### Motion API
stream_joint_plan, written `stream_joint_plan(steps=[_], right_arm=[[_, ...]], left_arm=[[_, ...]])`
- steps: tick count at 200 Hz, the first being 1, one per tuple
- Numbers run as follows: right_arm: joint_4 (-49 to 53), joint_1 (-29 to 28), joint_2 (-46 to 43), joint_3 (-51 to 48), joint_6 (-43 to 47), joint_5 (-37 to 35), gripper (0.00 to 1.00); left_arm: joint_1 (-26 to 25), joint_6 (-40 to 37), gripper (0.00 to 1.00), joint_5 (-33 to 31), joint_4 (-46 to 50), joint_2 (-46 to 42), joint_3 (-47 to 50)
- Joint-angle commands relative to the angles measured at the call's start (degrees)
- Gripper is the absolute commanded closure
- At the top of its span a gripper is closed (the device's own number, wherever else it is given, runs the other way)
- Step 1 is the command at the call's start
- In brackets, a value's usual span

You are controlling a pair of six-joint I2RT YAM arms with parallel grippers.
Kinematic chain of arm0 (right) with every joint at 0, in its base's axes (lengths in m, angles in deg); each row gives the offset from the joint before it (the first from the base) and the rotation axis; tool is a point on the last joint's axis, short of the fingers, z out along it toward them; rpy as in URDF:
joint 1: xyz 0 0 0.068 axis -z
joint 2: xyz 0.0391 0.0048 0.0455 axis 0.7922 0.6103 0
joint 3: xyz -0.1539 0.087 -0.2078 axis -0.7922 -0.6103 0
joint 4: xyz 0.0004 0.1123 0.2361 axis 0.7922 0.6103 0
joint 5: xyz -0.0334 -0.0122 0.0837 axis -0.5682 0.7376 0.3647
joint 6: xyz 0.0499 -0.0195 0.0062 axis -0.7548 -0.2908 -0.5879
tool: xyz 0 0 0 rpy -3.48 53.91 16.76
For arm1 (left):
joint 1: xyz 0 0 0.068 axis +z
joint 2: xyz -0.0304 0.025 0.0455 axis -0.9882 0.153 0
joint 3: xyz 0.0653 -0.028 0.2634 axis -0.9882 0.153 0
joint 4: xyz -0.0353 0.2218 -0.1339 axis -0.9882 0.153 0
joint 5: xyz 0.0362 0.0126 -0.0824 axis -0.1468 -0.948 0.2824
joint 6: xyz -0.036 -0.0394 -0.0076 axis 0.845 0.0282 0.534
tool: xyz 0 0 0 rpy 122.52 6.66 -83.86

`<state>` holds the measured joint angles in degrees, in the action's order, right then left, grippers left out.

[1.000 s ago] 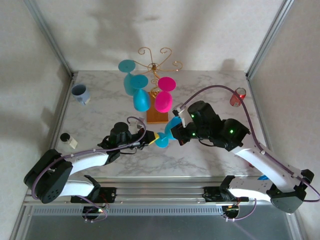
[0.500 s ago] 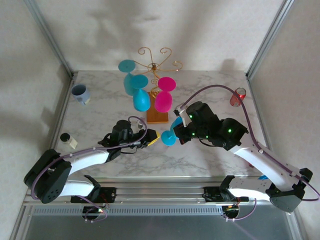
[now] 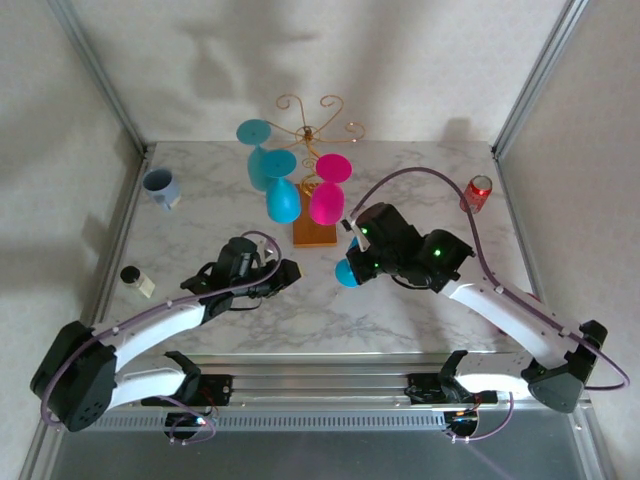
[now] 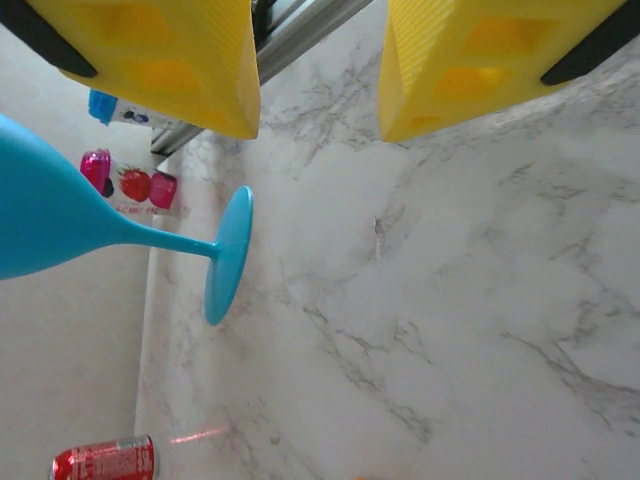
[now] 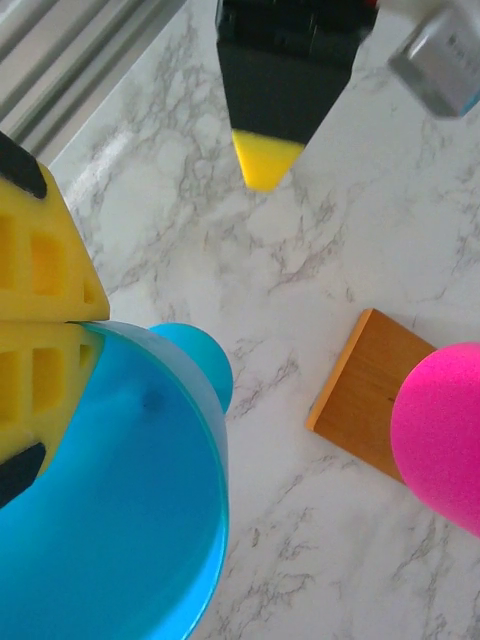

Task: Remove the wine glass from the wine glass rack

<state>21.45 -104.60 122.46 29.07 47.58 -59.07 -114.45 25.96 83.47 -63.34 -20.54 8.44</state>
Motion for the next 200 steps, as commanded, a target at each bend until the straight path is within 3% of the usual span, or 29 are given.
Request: stream_joint_plan(steps=[1,200], right_arm=[[-2.00,0.15,1.96,-0.73,0.60,-2.60,1.00],[-6.78,-2.68,9.33,-6.39,0.34,-6.22,1.00]], left_arm=[[0.38,-3.39,0.64,-5.18,7.57,-2.40,-1.87],[1.52,-3.86,0.65,-4.64,5.87,-0.49,-0.45]])
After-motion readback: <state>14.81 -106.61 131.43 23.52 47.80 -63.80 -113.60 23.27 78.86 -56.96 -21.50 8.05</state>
